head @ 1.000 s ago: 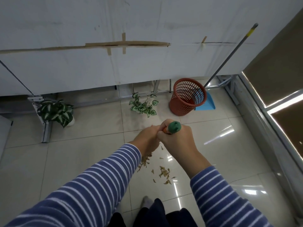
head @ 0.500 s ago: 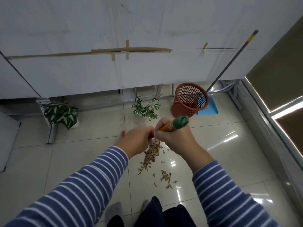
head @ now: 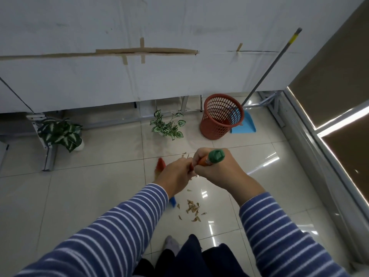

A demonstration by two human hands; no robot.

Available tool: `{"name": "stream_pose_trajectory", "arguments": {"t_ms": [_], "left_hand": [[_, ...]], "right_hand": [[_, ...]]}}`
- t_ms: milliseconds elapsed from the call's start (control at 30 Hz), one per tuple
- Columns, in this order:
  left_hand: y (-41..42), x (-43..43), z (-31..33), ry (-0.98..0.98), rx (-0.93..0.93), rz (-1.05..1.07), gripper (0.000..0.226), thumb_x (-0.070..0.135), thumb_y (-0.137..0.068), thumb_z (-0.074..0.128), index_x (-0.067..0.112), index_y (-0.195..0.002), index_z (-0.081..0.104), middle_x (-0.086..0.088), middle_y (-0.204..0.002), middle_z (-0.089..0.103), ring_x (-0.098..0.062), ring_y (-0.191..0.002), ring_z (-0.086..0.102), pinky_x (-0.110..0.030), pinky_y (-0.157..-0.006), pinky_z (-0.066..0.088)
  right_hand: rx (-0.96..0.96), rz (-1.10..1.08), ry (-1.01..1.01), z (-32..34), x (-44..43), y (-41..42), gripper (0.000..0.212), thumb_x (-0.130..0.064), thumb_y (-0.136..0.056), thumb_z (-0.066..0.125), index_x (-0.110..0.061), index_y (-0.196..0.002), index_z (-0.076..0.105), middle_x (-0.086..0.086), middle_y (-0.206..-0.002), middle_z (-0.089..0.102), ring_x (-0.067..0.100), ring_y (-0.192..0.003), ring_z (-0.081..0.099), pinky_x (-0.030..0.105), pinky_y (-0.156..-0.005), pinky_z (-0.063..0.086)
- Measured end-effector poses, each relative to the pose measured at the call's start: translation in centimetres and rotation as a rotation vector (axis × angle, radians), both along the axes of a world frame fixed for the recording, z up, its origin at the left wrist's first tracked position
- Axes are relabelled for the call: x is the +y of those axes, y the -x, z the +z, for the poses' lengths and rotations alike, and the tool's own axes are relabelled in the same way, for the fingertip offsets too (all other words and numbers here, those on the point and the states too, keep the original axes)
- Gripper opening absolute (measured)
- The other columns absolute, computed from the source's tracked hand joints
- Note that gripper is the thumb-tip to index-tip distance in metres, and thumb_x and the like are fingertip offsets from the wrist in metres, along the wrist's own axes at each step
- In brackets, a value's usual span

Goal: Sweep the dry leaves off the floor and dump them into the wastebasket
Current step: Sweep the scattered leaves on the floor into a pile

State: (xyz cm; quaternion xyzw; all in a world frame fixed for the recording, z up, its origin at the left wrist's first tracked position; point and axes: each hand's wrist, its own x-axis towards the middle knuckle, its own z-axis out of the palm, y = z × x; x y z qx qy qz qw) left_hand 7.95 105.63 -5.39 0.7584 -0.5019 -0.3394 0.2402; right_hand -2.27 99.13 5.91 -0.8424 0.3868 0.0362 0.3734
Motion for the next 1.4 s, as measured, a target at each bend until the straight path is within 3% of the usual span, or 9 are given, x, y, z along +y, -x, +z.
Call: {"name": "stream_pose_trajectory", "arguments": {"t_ms": [167, 333, 500, 600, 733, 1000, 1167, 1267, 1400], "left_hand": [[-0.6, 0.3, 3.1, 0.092, -0.039, -0.023, 0.006, 0.028, -0.095, 0.048, 0.03, -0.089, 0.047, 0.003, -0.091, 0.057, -0.015, -0.082, 0.052, -0.028, -0.07, 0.038], [-3.0, 2.7, 5.5, 0.148, -0.149, -0.088, 0.008, 0.035, -0.093, 0.053, 0.033, -0.092, 0.045, 0.009, -0.088, 0.054, -0.012, -0.082, 0.052, -0.028, -0.073, 0.043], [-5.9, 8.1, 6.0, 0.134, -0.245, -0.095, 0.01, 0.033, -0.09, 0.058, 0.03, -0.099, 0.053, 0.012, -0.089, 0.057, -0.011, -0.083, 0.053, -0.026, -0.071, 0.04], [-7.5, 11.7, 5.3, 0.098, -0.305, -0.111, 0.013, 0.032, -0.09, 0.059, 0.025, -0.099, 0.055, 0.011, -0.088, 0.054, -0.011, -0.08, 0.049, -0.025, -0.071, 0.034], [-8.2, 15.6, 3.5, 0.0, -0.31, -0.12, 0.016, 0.034, -0.089, 0.061, 0.023, -0.1, 0.059, 0.005, -0.093, 0.063, -0.013, -0.083, 0.055, -0.027, -0.072, 0.04], [-4.3, 17.4, -0.8, -0.056, -0.16, -0.133, 0.015, 0.032, -0.091, 0.058, 0.023, -0.102, 0.061, 0.004, -0.097, 0.063, -0.014, -0.09, 0.058, -0.024, -0.077, 0.041], [-1.1, 14.5, -0.6, -0.038, -0.026, -0.083, 0.008, 0.029, -0.095, 0.051, 0.029, -0.088, 0.055, 0.008, -0.091, 0.056, -0.012, -0.086, 0.054, -0.025, -0.077, 0.041], [0.1, 12.9, 0.5, -0.022, 0.027, -0.044, 0.028, 0.024, -0.095, 0.049, 0.036, -0.07, 0.044, 0.013, -0.079, 0.051, -0.013, -0.081, 0.051, -0.028, -0.076, 0.04], [0.6, 11.5, 1.5, 0.06, -0.027, -0.074, 0.024, 0.024, -0.093, 0.052, 0.035, -0.072, 0.046, 0.008, -0.084, 0.053, -0.015, -0.081, 0.052, -0.03, -0.074, 0.041]], "right_hand": [[-0.075, 0.01, 0.086, 2.3, 0.6, 0.3, 0.011, -0.01, -0.074, 0.068, -0.02, -0.077, 0.068, 0.001, -0.08, 0.07, 0.015, -0.076, 0.064, 0.037, -0.071, 0.058], [-0.15, 0.023, 0.106, 4.7, 2.9, -1.2, 0.019, -0.012, -0.075, 0.07, -0.029, -0.069, 0.063, -0.009, -0.071, 0.063, -0.006, -0.064, 0.06, 0.007, -0.052, 0.046], [-0.213, 0.025, 0.088, 4.9, 7.9, -3.4, 0.025, -0.01, -0.073, 0.07, -0.031, -0.064, 0.06, -0.004, -0.074, 0.065, 0.009, -0.07, 0.061, 0.031, -0.067, 0.058], [-0.25, 0.011, 0.013, 3.7, 11.0, -4.4, 0.026, -0.008, -0.073, 0.07, -0.03, -0.063, 0.06, -0.004, -0.075, 0.065, 0.013, -0.072, 0.061, 0.034, -0.068, 0.058], [-0.236, -0.004, -0.074, 1.1, 14.1, -4.7, 0.022, -0.009, -0.071, 0.071, -0.029, -0.065, 0.063, 0.0, -0.077, 0.067, 0.016, -0.07, 0.062, 0.037, -0.066, 0.056], [-0.114, -0.031, -0.174, -1.6, 16.0, -1.8, 0.019, -0.006, -0.073, 0.069, -0.025, -0.073, 0.067, -0.004, -0.08, 0.067, 0.007, -0.069, 0.06, 0.018, -0.058, 0.046], [-0.11, -0.063, -0.09, -1.3, 14.6, 0.4, 0.029, -0.001, -0.071, 0.069, -0.029, -0.065, 0.063, -0.007, -0.073, 0.064, 0.008, -0.069, 0.058, 0.023, -0.064, 0.049], [-0.075, -0.019, 0.029, -0.7, 14.0, 1.0, 0.021, -0.003, -0.073, 0.068, -0.023, -0.07, 0.065, -0.005, -0.074, 0.064, 0.012, -0.072, 0.059, 0.025, -0.066, 0.051], [-0.147, -0.074, 0.084, 0.3, 13.2, 2.1, 0.02, -0.004, -0.072, 0.069, -0.023, -0.069, 0.064, 0.0, -0.077, 0.068, 0.017, -0.075, 0.063, 0.025, -0.066, 0.053]]}}
